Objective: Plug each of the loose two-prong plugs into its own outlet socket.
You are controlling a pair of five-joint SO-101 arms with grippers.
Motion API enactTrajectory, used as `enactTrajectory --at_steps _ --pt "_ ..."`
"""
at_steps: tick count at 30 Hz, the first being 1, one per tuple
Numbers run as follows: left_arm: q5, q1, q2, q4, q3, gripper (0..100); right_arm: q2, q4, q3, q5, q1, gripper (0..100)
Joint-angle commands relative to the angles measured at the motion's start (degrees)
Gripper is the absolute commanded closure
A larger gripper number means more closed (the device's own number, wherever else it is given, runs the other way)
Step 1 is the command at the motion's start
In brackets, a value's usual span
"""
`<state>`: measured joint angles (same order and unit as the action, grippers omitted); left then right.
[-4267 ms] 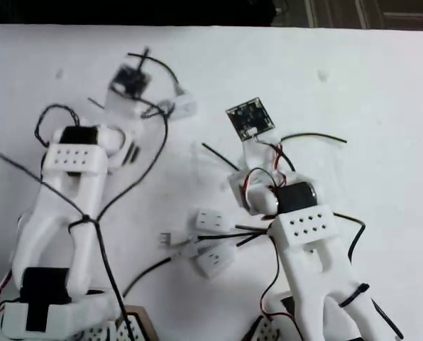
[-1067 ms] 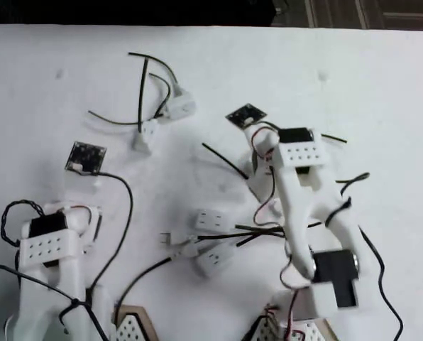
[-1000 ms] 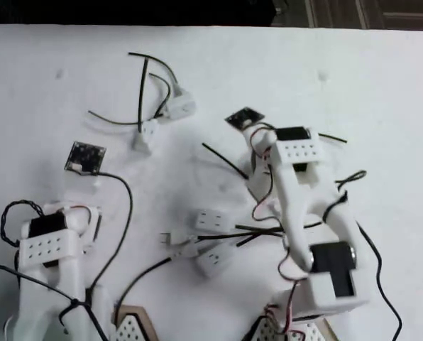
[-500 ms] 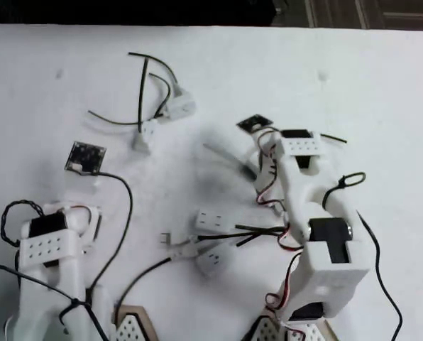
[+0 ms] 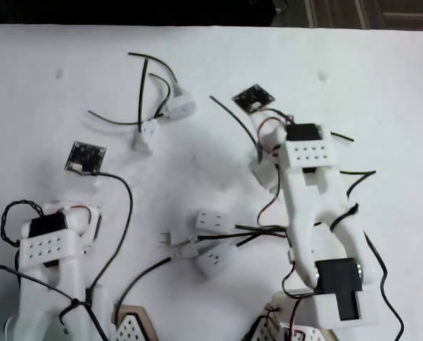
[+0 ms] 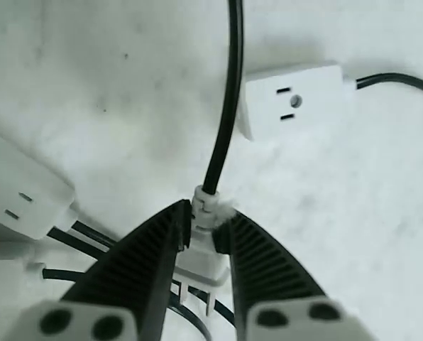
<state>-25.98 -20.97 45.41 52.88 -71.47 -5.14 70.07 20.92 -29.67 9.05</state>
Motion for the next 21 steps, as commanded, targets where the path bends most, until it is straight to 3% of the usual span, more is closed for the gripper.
enactTrajectory --at_steps 1,6,11,21 --pt "-0.53 -0.57 1.45 -0.88 0.18 98 0.13 0.04 -0.79 3.96 4.70 98.1" --pt "-0.53 -0.57 1.45 -0.88 0.18 98 8.48 -3.91 -1.05 7.65 8.04 97.4" --pt "-0.53 -0.57 1.45 -0.88 0.18 98 10.33 -2.59 -1.23 10.37 10.07 84.4" --pt "-0.53 -0.57 1.45 -0.88 0.18 98 4.26 6.11 -3.60 10.29 9.36 85.7"
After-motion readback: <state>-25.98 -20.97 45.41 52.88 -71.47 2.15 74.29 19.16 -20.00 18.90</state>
